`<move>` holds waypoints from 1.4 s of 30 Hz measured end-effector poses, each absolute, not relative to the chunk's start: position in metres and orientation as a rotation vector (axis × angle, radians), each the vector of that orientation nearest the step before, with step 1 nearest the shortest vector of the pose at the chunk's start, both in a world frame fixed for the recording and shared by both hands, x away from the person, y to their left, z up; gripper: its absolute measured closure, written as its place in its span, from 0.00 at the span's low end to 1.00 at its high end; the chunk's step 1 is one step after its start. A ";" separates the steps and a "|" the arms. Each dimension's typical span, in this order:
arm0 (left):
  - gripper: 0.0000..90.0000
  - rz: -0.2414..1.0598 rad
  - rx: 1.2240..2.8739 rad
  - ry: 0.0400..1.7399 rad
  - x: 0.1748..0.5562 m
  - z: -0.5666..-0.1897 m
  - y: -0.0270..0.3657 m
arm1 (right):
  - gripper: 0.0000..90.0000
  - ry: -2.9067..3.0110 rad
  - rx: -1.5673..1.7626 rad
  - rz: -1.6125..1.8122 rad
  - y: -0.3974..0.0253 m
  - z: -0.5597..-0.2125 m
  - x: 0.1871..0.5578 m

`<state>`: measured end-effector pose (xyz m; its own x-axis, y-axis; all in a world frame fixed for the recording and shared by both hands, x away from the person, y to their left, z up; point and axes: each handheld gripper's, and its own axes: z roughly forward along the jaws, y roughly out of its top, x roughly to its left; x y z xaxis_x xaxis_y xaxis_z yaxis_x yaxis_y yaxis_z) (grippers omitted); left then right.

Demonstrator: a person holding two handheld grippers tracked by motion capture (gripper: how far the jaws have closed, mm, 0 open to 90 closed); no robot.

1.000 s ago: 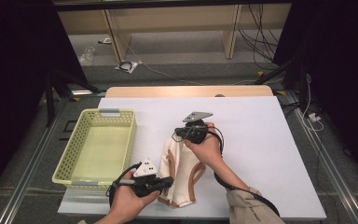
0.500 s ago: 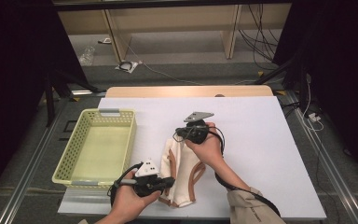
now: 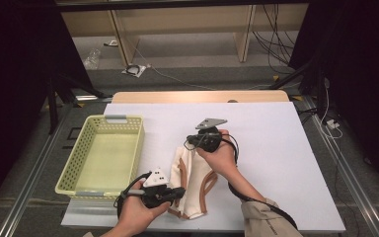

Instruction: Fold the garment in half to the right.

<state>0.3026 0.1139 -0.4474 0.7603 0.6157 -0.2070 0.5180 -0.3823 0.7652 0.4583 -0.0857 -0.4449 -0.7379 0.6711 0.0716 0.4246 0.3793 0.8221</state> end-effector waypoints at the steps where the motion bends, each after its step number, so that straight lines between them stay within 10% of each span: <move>1: 0.96 0.139 2.062 0.849 0.303 -0.447 0.114 | 0.99 2.368 0.967 1.288 -0.086 -0.445 0.458; 42: 0.96 0.138 2.070 0.838 0.304 -0.446 0.109 | 0.99 2.361 0.983 1.279 -0.094 -0.445 0.458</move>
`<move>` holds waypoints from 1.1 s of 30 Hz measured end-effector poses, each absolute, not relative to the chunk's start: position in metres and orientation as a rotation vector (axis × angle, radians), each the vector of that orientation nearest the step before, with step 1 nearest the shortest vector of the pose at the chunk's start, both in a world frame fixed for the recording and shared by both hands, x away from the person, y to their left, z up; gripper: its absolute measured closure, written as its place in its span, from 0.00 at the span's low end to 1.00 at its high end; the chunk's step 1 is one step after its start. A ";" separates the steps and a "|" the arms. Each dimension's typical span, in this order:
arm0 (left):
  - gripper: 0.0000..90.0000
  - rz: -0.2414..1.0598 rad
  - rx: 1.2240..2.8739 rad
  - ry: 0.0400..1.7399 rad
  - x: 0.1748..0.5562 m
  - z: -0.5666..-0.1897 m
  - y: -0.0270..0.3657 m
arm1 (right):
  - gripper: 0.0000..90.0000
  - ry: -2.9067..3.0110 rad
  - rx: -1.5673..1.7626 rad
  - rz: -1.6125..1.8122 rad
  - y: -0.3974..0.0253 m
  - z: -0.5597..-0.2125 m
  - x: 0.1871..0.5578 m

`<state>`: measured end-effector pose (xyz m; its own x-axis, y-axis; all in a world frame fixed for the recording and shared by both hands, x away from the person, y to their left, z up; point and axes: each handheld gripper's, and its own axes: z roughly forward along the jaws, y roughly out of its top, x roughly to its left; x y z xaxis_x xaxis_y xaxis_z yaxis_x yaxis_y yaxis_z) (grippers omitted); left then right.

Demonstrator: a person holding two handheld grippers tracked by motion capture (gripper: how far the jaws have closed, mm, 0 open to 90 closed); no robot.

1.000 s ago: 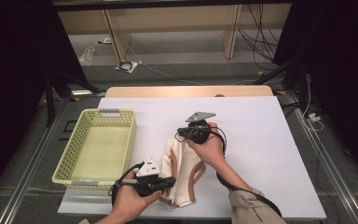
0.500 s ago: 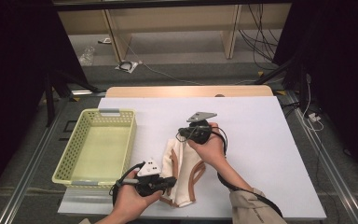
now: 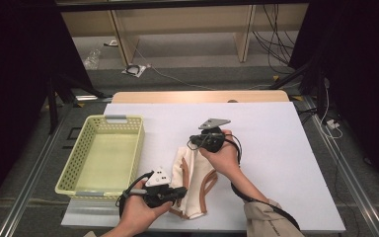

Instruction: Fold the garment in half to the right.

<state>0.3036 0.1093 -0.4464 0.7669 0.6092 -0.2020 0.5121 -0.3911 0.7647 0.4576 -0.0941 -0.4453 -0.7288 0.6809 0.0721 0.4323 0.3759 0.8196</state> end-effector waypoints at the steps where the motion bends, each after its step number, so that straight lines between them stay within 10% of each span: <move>1: 0.96 0.138 2.071 0.837 0.304 -0.447 0.109 | 0.99 2.362 0.984 1.279 -0.094 -0.445 0.458; 33: 0.96 0.136 2.074 0.830 0.304 -0.446 0.106 | 0.99 2.362 0.994 1.272 -0.099 -0.445 0.457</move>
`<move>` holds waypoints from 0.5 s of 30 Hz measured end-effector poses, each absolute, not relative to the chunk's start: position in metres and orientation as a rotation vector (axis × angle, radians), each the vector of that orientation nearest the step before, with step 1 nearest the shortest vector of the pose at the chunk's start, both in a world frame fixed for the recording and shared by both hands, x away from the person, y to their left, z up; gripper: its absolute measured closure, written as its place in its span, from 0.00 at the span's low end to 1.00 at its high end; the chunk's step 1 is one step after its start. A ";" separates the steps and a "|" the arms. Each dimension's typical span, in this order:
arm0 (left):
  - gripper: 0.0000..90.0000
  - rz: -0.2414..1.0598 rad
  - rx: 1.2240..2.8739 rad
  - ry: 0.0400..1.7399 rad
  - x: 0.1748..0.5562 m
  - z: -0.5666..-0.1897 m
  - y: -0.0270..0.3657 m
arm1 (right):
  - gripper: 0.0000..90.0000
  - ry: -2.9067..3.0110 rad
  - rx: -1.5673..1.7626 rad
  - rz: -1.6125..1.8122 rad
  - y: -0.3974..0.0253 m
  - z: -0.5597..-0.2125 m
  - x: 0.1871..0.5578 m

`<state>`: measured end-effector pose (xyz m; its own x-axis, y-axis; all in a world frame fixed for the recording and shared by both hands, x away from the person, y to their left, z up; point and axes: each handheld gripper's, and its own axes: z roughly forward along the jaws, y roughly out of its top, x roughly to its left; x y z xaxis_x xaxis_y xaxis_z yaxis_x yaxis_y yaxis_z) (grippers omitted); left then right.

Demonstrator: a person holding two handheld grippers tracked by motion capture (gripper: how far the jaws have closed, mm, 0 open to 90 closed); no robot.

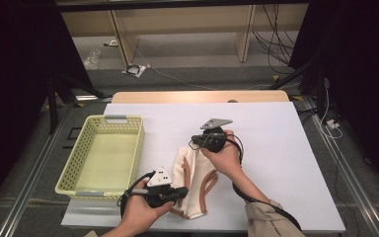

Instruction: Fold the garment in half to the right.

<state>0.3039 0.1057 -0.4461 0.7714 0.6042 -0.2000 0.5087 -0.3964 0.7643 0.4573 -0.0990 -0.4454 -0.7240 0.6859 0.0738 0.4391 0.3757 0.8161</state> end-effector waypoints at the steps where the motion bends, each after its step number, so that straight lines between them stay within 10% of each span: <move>1: 0.96 0.136 2.075 0.830 0.304 -0.446 0.106 | 0.99 2.362 0.995 1.270 -0.099 -0.445 0.457; 15: 0.96 0.134 2.074 0.828 0.304 -0.446 0.105 | 0.99 2.364 1.001 1.266 -0.099 -0.446 0.457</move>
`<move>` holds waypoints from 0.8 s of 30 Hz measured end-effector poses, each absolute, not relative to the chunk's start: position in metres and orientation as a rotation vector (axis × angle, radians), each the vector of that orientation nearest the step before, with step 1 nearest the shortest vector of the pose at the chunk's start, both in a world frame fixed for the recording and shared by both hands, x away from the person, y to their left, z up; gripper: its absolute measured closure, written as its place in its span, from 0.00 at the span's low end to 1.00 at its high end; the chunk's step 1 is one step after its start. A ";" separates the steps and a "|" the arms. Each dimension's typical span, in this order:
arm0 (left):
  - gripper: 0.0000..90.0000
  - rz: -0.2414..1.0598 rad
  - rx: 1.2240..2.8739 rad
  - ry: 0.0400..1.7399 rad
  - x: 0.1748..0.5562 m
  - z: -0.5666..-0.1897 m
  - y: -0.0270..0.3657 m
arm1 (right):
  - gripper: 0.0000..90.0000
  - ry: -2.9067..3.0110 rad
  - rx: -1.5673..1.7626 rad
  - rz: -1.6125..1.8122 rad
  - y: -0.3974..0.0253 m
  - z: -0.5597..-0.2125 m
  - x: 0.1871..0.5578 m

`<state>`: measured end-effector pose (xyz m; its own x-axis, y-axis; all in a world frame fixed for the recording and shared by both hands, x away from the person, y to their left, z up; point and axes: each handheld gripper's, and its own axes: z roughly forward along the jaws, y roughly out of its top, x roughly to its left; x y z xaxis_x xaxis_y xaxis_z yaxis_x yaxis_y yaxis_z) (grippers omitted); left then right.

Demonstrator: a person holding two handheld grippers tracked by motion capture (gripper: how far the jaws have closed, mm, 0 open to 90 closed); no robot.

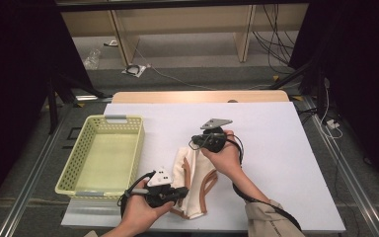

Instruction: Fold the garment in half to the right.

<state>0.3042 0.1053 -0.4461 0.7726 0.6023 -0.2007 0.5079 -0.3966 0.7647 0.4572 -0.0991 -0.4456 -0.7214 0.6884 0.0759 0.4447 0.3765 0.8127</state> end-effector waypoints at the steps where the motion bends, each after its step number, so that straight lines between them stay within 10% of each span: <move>1: 0.96 0.135 2.074 0.827 0.304 -0.446 0.105 | 0.99 2.364 1.000 1.266 -0.099 -0.446 0.457; 24: 0.96 0.140 2.084 0.811 0.305 -0.445 0.102 | 0.99 2.357 1.010 1.263 -0.100 -0.446 0.457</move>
<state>0.3053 0.1015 -0.4454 0.7813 0.5948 -0.1894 0.4968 -0.4088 0.7656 0.4572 -0.1005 -0.4457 -0.7157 0.6943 0.0756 0.4475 0.3727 0.8129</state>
